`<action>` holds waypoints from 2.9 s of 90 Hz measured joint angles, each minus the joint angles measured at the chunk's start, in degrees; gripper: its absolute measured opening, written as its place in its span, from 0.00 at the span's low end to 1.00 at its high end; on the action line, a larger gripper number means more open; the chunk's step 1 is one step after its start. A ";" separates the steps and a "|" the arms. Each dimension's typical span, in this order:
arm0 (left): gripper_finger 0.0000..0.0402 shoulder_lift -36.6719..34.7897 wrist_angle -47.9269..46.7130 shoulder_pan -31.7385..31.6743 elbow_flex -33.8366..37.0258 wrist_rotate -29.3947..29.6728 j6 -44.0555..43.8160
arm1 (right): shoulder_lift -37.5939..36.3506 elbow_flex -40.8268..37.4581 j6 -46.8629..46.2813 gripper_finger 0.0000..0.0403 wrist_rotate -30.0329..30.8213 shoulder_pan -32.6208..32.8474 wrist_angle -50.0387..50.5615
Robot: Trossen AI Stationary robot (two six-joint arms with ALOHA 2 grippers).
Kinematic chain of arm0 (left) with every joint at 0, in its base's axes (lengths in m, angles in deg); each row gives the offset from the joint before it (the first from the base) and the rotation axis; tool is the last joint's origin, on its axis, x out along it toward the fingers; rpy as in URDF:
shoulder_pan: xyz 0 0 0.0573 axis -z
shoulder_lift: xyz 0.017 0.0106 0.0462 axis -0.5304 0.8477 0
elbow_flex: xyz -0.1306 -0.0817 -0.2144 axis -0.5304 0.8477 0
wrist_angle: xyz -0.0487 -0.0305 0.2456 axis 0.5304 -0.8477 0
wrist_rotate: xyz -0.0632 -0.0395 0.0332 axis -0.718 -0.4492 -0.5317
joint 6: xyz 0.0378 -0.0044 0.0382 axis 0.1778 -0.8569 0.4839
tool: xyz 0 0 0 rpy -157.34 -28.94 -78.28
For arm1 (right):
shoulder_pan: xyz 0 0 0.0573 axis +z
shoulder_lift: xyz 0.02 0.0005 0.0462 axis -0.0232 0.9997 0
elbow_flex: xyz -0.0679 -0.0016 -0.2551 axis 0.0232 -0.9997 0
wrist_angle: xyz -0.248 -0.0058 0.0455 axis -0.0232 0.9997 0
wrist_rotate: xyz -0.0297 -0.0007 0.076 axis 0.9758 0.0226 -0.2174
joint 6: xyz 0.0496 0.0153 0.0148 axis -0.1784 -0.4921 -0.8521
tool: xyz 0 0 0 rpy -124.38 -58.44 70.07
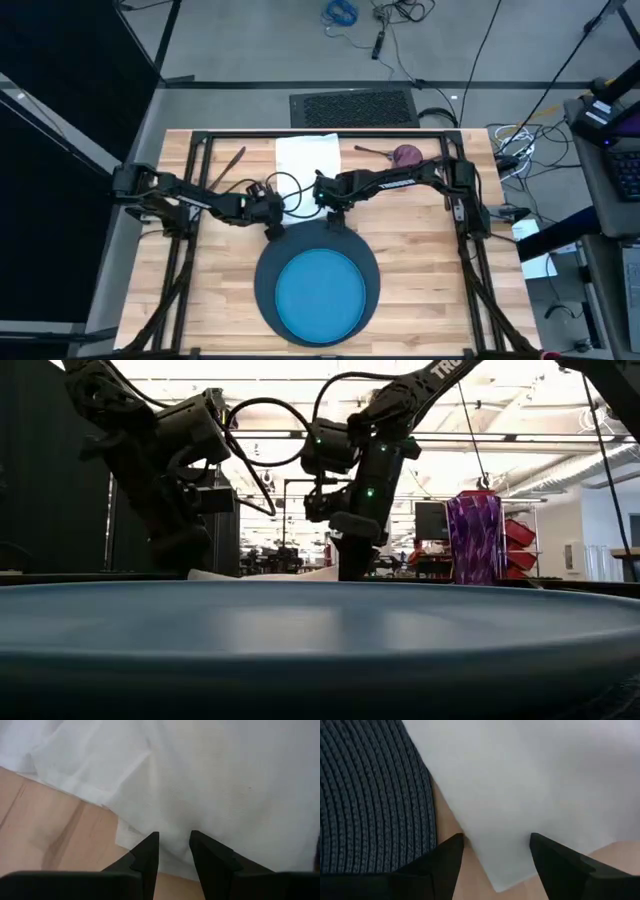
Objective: Set table place
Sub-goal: Fold the white napkin
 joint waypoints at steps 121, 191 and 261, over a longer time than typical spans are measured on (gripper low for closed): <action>0.00 -1.90 8.46 0.17 -0.39 -2.22 -1.82 | -3.08 1.86 4.25 0.00 5.05 4.84 5.70; 0.00 -19.07 -23.85 3.20 -9.10 -19.16 -10.51 | -3.17 1.92 8.50 0.00 5.00 3.32 5.28; 0.00 -12.15 -10.10 3.02 -8.92 -5.34 -1.49 | -3.17 1.92 7.49 0.00 4.71 3.32 1.91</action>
